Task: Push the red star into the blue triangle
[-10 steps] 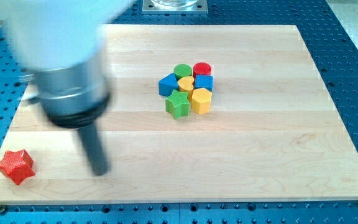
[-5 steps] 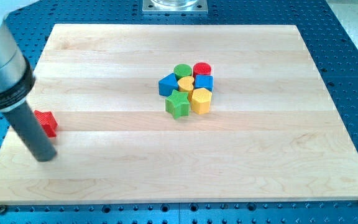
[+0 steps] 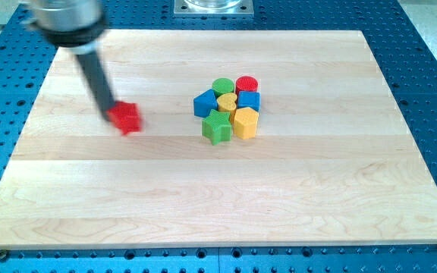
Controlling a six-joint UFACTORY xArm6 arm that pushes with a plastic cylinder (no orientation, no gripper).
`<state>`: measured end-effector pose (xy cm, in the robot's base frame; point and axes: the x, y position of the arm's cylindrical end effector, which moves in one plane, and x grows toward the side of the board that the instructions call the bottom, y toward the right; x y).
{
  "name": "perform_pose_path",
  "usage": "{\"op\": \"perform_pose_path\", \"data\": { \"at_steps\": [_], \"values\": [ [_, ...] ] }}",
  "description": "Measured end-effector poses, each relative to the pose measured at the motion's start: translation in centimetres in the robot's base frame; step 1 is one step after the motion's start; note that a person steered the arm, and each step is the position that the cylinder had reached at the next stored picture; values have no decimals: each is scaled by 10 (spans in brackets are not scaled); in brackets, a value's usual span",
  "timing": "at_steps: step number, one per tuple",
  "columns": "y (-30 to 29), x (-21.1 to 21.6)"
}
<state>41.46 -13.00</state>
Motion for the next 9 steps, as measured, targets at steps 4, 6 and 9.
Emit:
{"op": "perform_pose_path", "data": {
  "at_steps": [4,6,9],
  "values": [
    [33,22],
    [23,-14],
    [72,-6]
  ]
}}
